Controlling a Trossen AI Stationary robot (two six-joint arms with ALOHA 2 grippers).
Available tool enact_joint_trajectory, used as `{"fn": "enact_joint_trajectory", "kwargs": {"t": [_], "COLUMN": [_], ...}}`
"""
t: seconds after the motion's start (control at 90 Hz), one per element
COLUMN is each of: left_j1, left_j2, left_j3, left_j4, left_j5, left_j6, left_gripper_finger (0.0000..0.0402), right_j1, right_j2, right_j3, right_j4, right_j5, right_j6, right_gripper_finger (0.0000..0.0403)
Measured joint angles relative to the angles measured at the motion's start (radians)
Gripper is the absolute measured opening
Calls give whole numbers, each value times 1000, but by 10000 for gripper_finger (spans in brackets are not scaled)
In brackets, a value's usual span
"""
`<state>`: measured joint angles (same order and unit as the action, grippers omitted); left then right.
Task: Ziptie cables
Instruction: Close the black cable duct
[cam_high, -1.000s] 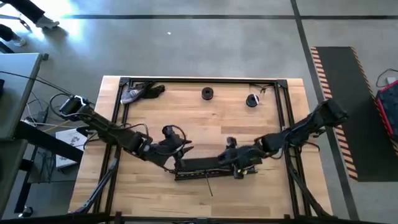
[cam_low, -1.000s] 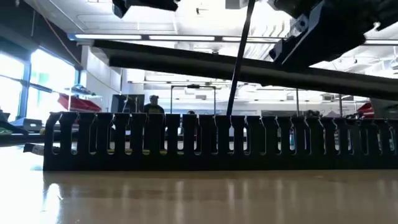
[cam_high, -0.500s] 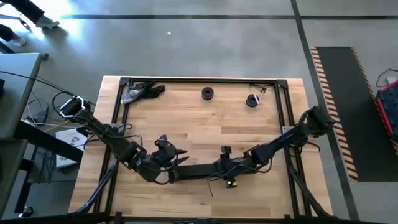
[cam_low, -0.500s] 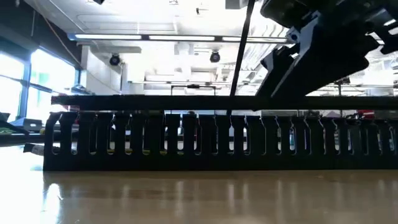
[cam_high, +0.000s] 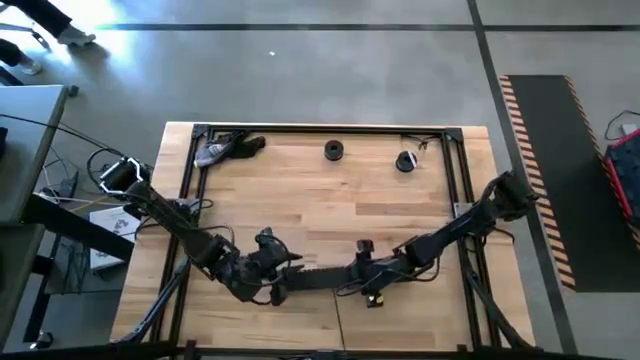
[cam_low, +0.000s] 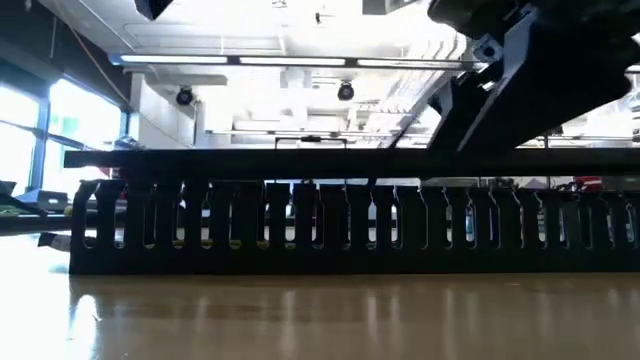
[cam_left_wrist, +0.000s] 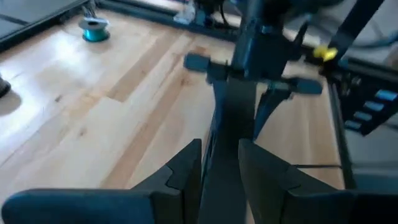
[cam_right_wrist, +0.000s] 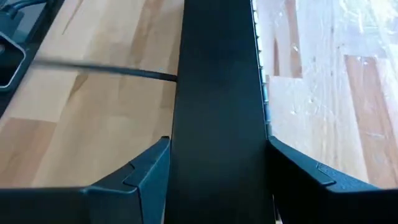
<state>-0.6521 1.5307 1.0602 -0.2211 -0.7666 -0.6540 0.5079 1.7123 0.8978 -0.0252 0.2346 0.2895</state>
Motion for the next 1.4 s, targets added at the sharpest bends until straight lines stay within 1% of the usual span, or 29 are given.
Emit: {"fn": "enact_joint_trajectory", "kwargs": {"t": [0.189,0.422,0.644,0.822,0.978,1.111,1.222,1.4], "left_j1": [5,4,3,3,-6,-18,-33,-49], "left_j2": [58,62,62,62,62,62,63,117], "left_j3": [0,0,0,0,0,0,0,0], "left_j4": [0,1,1,2,2,1,1,1], "left_j5": [2,18,31,32,33,75,82,62], "left_j6": [-18,-24,-26,-26,-44,-64,-80,-115], "left_gripper_finger": [90,90,90,90,90,90,90,90], "right_j1": [-1,-1,-1,-1,-1,7,10,10], "right_j2": [0,20,43,25,10,10,10,10], "right_j3": [0,0,2,-2,-2,-2,-2,-2], "right_j4": [-18,-20,3,7,25,29,22,2], "right_j5": [24,52,55,50,24,19,24,47], "right_j6": [-1,-5,20,16,27,50,50,21], "right_gripper_finger": [205,205,204,204,204,204,204,204]}}
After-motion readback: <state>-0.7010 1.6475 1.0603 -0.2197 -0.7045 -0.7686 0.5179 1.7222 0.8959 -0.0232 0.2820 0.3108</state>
